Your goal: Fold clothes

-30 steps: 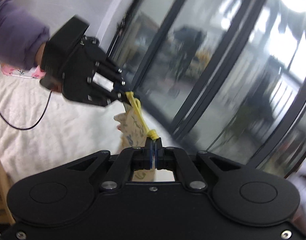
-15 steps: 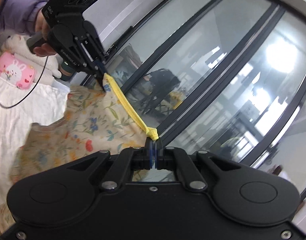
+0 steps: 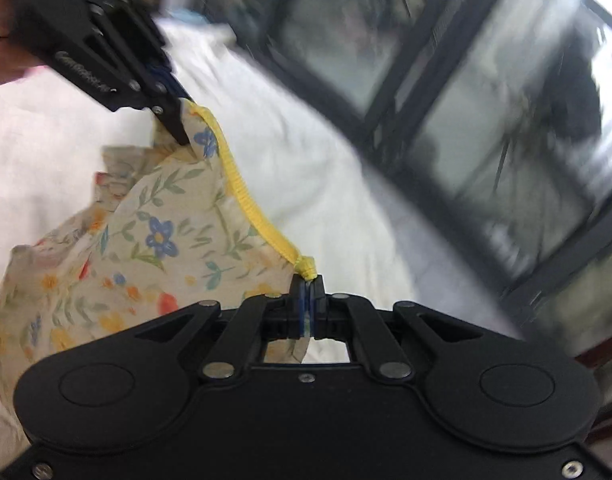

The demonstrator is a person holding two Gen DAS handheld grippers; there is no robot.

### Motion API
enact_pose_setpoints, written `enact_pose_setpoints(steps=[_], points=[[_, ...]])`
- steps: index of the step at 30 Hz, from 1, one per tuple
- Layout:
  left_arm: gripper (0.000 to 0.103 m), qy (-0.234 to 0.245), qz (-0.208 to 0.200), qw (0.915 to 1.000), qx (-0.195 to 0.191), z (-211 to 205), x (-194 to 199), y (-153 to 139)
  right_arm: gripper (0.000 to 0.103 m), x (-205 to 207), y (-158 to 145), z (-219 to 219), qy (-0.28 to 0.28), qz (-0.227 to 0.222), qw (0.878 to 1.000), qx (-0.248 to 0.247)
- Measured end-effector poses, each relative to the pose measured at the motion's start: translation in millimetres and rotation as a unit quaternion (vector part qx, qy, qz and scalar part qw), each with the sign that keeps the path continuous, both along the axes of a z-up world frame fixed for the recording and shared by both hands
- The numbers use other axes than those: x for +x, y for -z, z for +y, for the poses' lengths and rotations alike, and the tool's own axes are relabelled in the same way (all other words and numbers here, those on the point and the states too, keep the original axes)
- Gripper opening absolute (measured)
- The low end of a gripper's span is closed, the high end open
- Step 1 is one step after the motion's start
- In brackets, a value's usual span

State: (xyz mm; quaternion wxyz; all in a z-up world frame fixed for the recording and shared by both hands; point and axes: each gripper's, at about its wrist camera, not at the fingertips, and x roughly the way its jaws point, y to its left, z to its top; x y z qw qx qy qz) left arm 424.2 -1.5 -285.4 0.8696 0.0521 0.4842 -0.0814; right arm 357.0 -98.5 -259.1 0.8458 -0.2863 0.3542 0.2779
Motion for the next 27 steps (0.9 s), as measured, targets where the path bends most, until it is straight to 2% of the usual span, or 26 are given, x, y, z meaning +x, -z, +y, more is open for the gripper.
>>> enact_pose_setpoints(steps=[1,2,3,4,5,6,9,10,12,13,14,15,16,17,18,19,21,24,25,26,27], points=[[0.029,-0.047,0.008,0.9987,0.016,4.7,16.3,27.1,0.022,19.2,29.9,10.9,0.033,0.008,0.999,-0.002],[0.03,-0.084,0.022,0.996,0.019,11.1,27.8,48.2,0.025,32.8,52.9,18.4,0.065,0.013,0.998,-0.005],[0.034,-0.09,0.026,0.9955,0.012,13.9,31.3,52.5,0.026,43.6,73.1,22.3,0.105,0.014,0.994,-0.005],[0.037,-0.104,0.036,0.9939,-0.014,23.7,36.2,61.6,0.028,53.5,92.0,25.8,0.141,0.015,0.99,-0.004],[0.045,-0.112,0.041,0.9922,-0.037,31.7,37.6,65.1,0.031,55.1,97.6,25.3,0.152,0.017,0.988,0.007],[0.053,-0.122,0.045,0.9898,-0.059,40.2,38.8,68.3,0.04,54.4,99.3,21.3,0.163,0.015,0.986,0.023],[0.057,-0.151,0.039,0.9839,-0.087,67.3,30.2,68.3,0.059,47.4,99.4,4.3,0.186,0.014,0.98,0.069],[0.057,-0.13,0.035,0.9875,-0.082,74.4,21.0,63.0,0.06,41.4,95.8,-4.5,0.188,0.018,0.978,0.085],[0.06,-0.038,0.018,0.9982,-0.043,71.8,-14.4,52.0,0.06,13.2,80.7,-22.8,0.143,0.062,0.979,0.13],[0.061,0.01,0.011,0.9997,-0.022,70.1,-33.2,47.3,0.061,9.1,80.7,-28.7,0.127,0.072,0.98,0.134],[0.062,0.071,0.014,0.9974,0.009,65.6,-62.6,49.3,0.064,-26.7,71.3,-39.2,0.075,0.108,0.981,0.142],[0.062,0.13,0.019,0.9906,0.038,61.4,-93.1,52.0,0.071,-54.0,68.2,-44.3,0.04,0.137,0.98,0.139],[0.062,0.183,0.042,0.9808,0.052,60.9,-133.2,61.9,0.072,-73.0,69.4,-46.1,0.017,0.159,0.978,0.132],[0.062,0.22,0.076,0.9715,0.046,62.1,-174.5,76.2,0.072,-98.2,72.8,-48.7,-0.008,0.191,0.974,0.122],[0.062,0.227,0.102,0.968,0.035,63.9,-197.2,87.1,0.072,-124.0,76.6,-51.3,-0.033,0.223,0.968,0.113],[0.062,0.232,0.127,0.964,0.024,65.4,-219.2,98.3,0.072,-154.4,85.3,-53.5,-0.053,0.271,0.955,0.11],[0.062,0.222,0.17,0.9599,0.02,64.3,-251.4,123.8,0.072,-202.8,108.2,-55.7,-0.056,0.332,0.936,0.104],[0.062,0.163,0.159,0.9731,0.03,63.6,-284.5,138.7,0.072,-250.2,156.9,-56.9,0.026,0.399,0.911,0.104],[0.062,0.143,0.156,0.9768,0.032,63.7,-294.2,142.8,0.069,-254.7,162.8,-56.9,0.042,0.408,0.905,0.115],[0.059,0.118,0.157,0.9804,0.016,67.0,-292.3,139.7,0.067,-260.2,172.3,-55.3,0.066,0.418,0.896,0.138],[0.051,0.093,0.158,0.9832,-0.001,70.5,-290.4,136.3,0.061,-264.0,176.8,-54.3,0.077,0.418,0.893,0.146]])
